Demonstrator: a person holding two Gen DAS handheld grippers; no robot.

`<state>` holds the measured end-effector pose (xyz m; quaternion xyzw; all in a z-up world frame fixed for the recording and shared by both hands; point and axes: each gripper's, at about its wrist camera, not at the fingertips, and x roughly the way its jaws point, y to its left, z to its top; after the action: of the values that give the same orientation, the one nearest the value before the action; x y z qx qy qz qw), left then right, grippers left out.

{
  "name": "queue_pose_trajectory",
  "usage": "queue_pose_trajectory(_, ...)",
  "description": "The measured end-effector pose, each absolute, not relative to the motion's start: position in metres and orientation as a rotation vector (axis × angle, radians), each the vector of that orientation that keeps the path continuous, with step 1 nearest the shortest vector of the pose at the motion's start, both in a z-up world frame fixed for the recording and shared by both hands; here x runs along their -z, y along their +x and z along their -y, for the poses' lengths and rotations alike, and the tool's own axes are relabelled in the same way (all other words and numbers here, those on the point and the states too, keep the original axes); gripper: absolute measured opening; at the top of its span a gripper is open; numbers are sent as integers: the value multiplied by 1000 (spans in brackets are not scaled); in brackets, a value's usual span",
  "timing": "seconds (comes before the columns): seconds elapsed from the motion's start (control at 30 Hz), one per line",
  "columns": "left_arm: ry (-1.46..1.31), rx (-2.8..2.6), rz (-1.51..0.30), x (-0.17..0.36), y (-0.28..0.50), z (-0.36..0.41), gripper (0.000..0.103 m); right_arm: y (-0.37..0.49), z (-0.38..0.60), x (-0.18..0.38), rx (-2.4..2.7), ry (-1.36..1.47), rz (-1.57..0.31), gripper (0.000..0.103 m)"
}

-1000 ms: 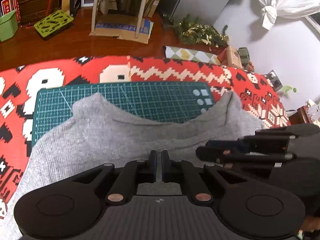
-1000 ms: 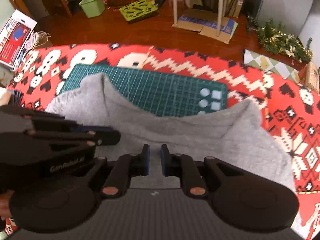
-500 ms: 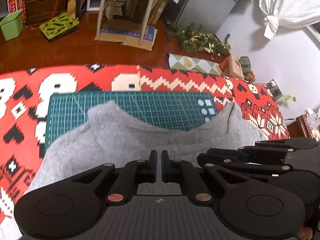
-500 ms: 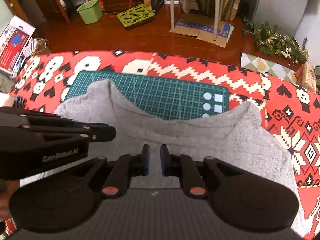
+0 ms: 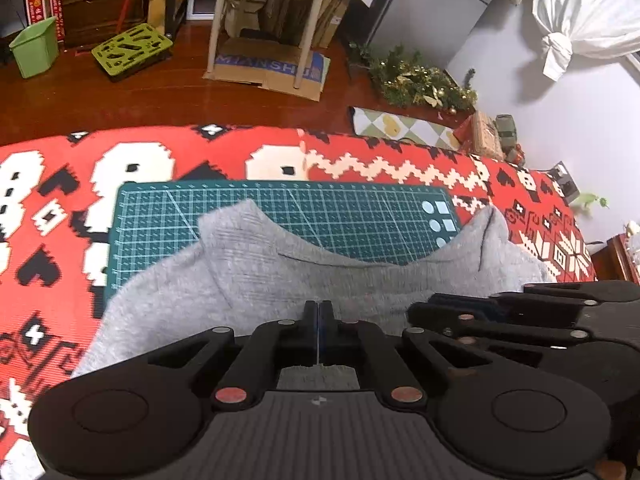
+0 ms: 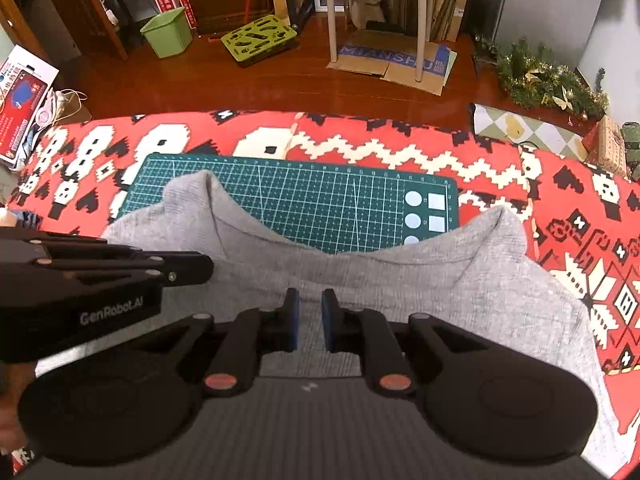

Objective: Fold clothes
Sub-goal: 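Pinch the grey shirt collar edge with both grippers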

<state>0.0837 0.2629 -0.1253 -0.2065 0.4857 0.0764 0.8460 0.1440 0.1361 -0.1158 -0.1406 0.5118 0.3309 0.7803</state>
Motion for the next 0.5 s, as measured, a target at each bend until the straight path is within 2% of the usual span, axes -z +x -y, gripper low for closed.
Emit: queue_pose_trajectory(0.5,-469,-212,-1042,122,77,-286,1,136,-165,108,-762,-290,-1101,15)
